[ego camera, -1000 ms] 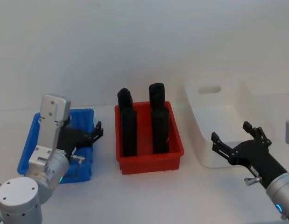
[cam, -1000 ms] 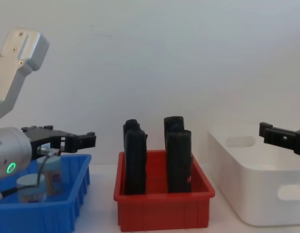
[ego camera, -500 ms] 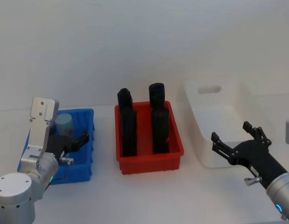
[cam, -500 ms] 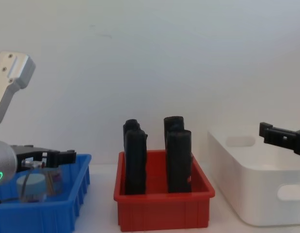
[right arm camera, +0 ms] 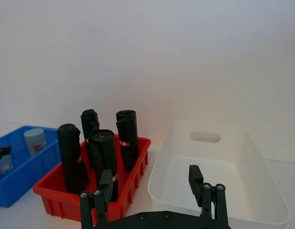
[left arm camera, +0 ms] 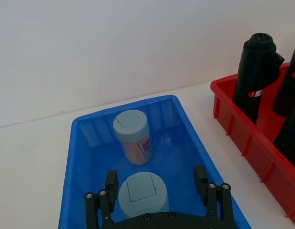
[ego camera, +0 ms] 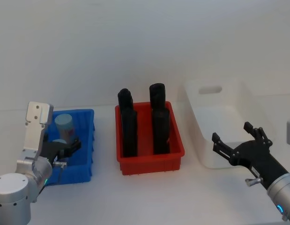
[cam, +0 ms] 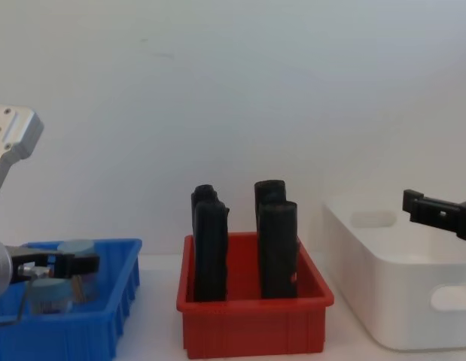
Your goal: Pick the cotton swabs from the blue box and place them into the white box.
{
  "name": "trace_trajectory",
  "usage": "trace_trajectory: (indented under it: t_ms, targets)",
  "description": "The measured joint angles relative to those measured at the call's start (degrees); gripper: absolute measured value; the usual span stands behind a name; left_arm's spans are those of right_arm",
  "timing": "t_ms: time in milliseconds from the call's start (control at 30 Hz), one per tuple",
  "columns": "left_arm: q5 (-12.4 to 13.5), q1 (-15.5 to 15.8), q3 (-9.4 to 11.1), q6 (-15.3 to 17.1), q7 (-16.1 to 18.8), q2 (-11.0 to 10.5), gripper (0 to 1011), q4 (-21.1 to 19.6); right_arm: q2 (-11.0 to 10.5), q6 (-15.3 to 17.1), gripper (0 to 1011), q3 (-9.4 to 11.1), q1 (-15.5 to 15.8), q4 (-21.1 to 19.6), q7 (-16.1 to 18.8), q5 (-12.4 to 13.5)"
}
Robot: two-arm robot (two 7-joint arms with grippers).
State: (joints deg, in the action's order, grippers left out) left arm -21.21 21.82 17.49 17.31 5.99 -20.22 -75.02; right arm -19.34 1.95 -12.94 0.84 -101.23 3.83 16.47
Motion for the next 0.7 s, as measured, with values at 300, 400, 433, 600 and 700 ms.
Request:
trace_trajectory:
  t_ms: [300,400,433,600,700]
  targets:
    - [0.14,0.52,-0.48,0.37,-0.25,0.14,1004,1.80,0.00,0.00,1002,0.00,0.00,0.00,0.00,0.00]
    - [0.14,0.76,-0.62,0.38,-0.57,0.22,1004,2.46,0.00,0.00,1002,0.00,0.00,0.00,0.00,0.00]
    - [0.10,0.88,-0.70,0.38,-0.78,0.26,1004,2.80,0.00,0.00,1002,0.00,0.00,0.00,0.00,0.00]
    - [-0.16,1.33,-0.94,0.33,-1.59,0.43,971,3.89,0.00,0.00,1002,0.00,0.00,0.00,0.00,0.00]
    - [-0.39,1.56,-1.03,0.24,-2.12,0.52,905,4.42,0.00,0.00,1002,0.00,0.00,0.00,0.00,0.00]
